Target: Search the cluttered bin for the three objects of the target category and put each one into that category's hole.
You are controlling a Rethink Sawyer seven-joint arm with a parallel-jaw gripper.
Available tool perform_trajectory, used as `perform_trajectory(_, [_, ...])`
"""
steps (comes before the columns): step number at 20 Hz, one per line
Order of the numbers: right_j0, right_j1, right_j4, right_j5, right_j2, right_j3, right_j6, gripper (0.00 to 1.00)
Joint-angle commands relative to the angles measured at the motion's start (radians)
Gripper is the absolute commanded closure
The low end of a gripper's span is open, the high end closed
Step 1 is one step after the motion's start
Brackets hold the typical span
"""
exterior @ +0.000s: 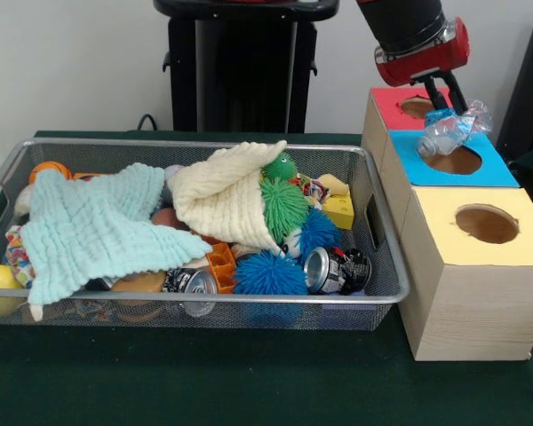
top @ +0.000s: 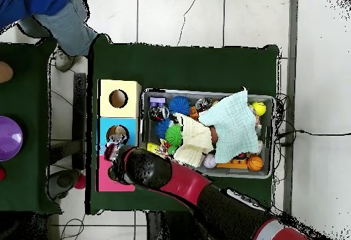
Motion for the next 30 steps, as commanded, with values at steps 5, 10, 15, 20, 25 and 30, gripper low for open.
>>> perform_trajectory(5, [0.033, -0.053, 0.058, 0.07, -0.024, -0.025, 0.253, 1.0])
perform_trajectory(10, [0.034, -0.081, 0.056, 0.102, -0.034, -0.038, 0.232, 1.0])
perform_trajectory(15, [0.03, -0.074, 0.049, 0.12, -0.047, -0.062, 0.208, 1.0])
perform_trajectory(20, [0.037, -0.078, 0.042, 0.107, -0.062, -0.066, 0.205, 1.0])
perform_trajectory(25, [0.047, -0.089, 0.033, 0.086, -0.083, -0.08, 0.198, 1.0])
perform_trajectory(30, [0.046, -0.09, 0.026, 0.07, -0.081, -0.079, 0.195, 1.0])
